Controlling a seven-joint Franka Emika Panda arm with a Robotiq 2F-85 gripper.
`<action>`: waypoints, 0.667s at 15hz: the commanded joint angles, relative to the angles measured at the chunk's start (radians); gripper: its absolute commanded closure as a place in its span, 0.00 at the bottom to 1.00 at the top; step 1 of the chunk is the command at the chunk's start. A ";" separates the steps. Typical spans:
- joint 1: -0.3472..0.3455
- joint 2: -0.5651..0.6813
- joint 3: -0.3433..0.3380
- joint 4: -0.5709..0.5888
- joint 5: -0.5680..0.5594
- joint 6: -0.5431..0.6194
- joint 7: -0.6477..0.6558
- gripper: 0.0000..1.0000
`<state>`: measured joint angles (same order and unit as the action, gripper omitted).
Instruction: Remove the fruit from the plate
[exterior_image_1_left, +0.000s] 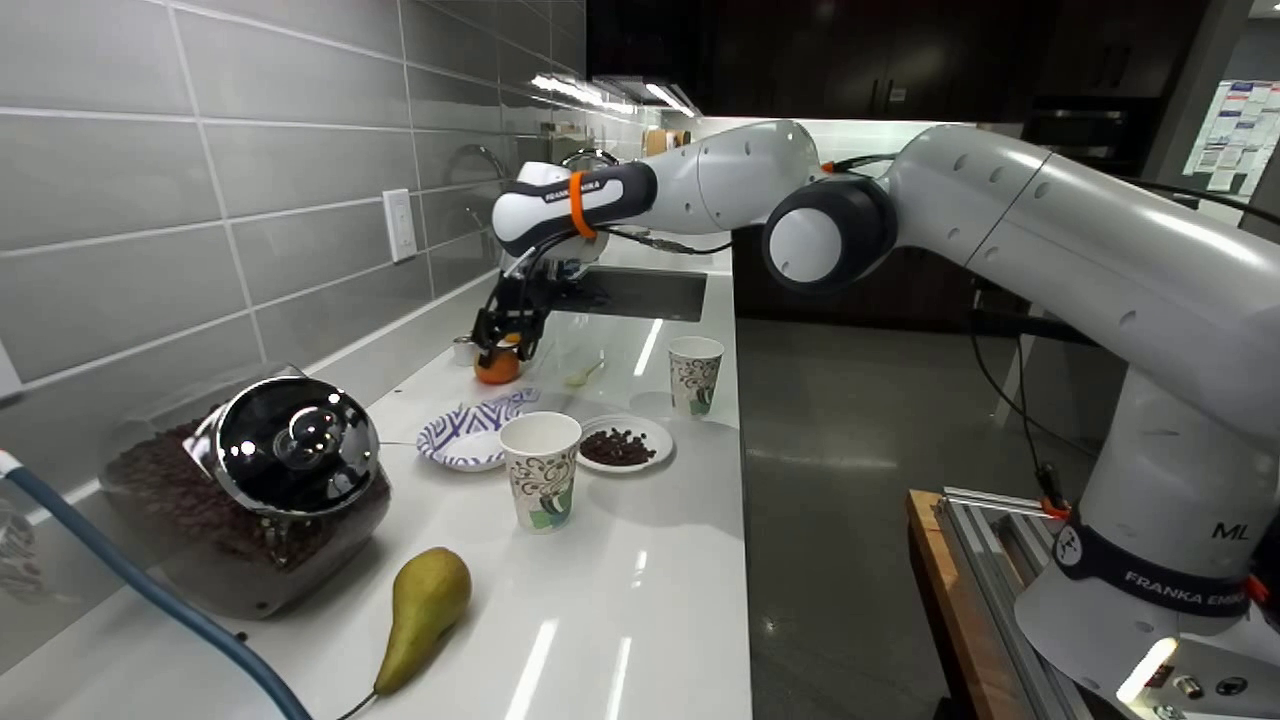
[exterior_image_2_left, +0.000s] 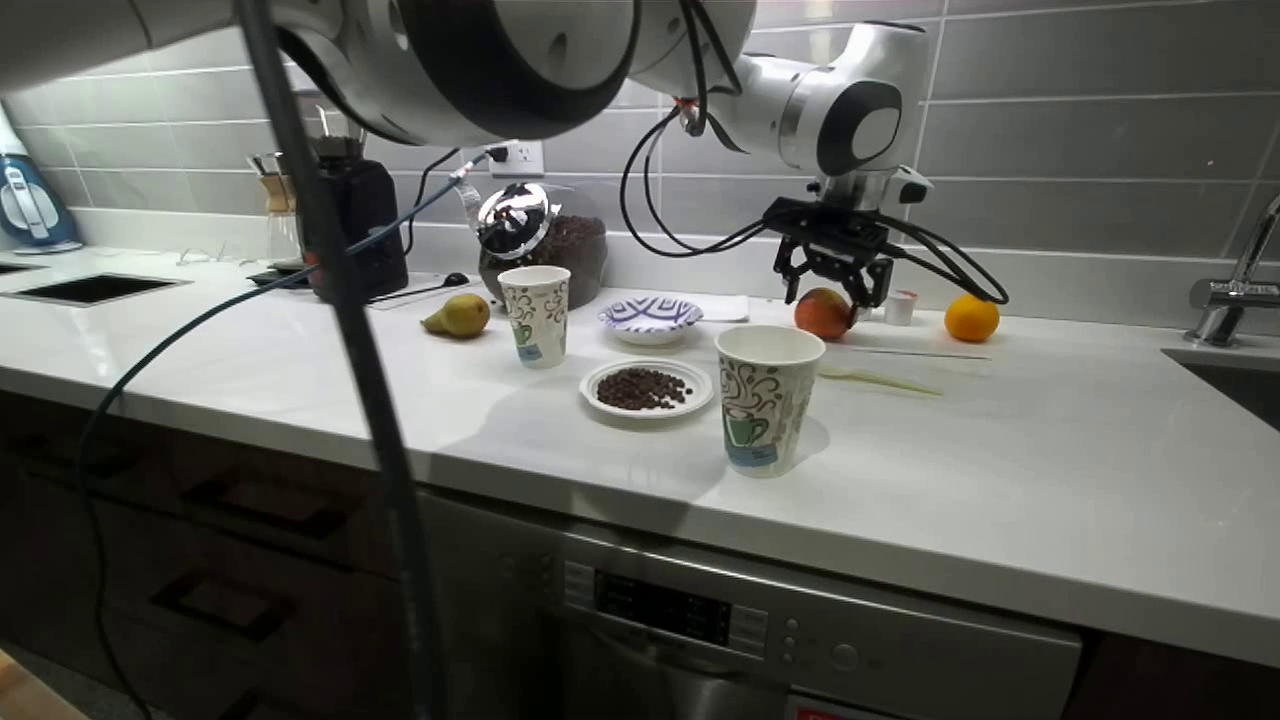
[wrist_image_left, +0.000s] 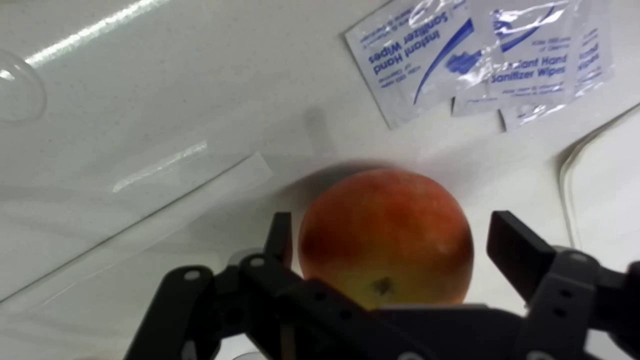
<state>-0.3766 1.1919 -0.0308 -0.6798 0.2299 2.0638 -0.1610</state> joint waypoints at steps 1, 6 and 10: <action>-0.006 -0.040 -0.008 -0.074 -0.012 0.004 -0.049 0.00; -0.010 -0.069 0.001 -0.181 -0.010 0.199 -0.248 0.00; -0.008 -0.152 0.009 -0.354 -0.008 0.300 -0.397 0.00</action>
<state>-0.3834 1.1540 -0.0293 -0.8396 0.2300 2.3046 -0.4660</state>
